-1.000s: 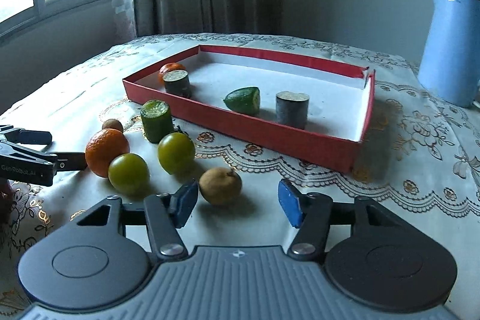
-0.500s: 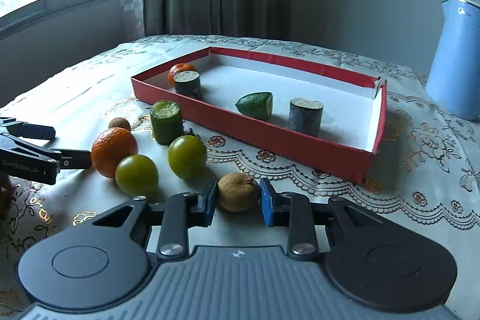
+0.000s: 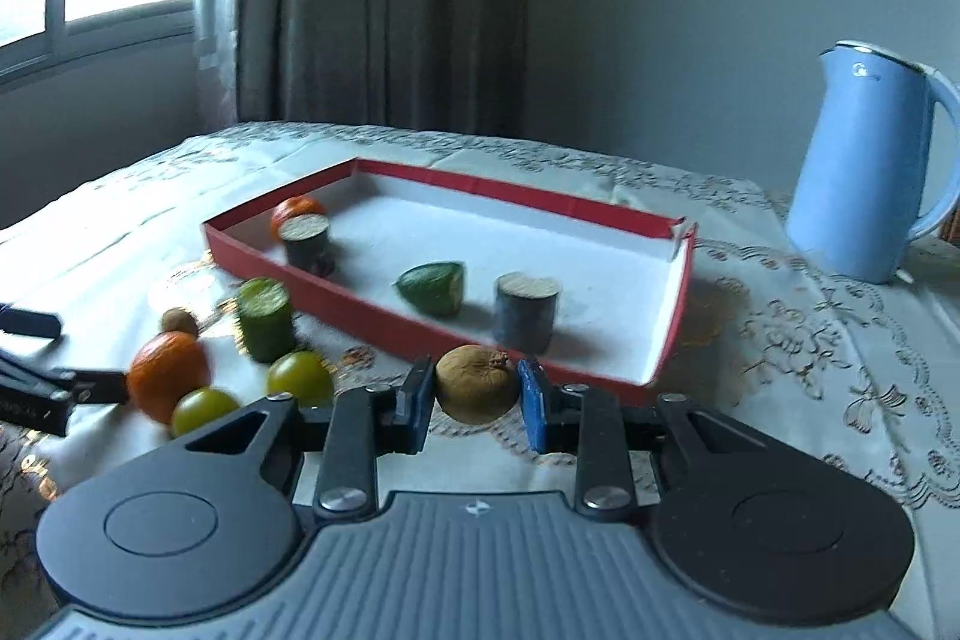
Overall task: Organize fruits
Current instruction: 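Grasp the brown fruit with the right gripper and carry it over the tray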
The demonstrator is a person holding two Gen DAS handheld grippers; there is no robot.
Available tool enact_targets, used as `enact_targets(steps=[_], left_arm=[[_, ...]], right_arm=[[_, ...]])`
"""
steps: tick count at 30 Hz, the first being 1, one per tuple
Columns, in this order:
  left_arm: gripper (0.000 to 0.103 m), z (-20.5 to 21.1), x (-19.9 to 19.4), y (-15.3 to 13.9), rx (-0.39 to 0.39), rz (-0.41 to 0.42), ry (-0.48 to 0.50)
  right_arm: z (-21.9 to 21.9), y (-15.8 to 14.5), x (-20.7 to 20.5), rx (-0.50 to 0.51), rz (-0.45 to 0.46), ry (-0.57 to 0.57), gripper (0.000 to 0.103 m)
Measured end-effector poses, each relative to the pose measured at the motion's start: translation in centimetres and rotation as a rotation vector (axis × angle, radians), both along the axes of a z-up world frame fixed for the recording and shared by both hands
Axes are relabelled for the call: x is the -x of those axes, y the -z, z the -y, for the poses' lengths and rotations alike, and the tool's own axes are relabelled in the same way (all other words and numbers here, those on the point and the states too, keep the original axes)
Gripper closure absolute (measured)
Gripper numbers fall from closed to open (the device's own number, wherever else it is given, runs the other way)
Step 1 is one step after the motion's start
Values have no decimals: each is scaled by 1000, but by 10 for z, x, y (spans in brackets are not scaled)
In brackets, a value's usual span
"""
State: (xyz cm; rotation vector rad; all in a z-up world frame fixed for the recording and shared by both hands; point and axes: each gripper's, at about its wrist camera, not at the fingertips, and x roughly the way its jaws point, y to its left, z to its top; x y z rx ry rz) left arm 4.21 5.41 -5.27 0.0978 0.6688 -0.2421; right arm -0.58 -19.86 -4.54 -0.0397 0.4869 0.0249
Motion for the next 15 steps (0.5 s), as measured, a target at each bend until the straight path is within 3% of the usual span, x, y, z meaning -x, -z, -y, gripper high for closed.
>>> enact_targets(steps=[5, 15], left_arm=[[0, 0, 0, 0, 0, 0, 0], [0, 0, 0, 0, 0, 0, 0]], right_arm=[[11, -6, -16, 27, 5, 50, 74], [19, 2, -60, 103, -71, 85, 74]])
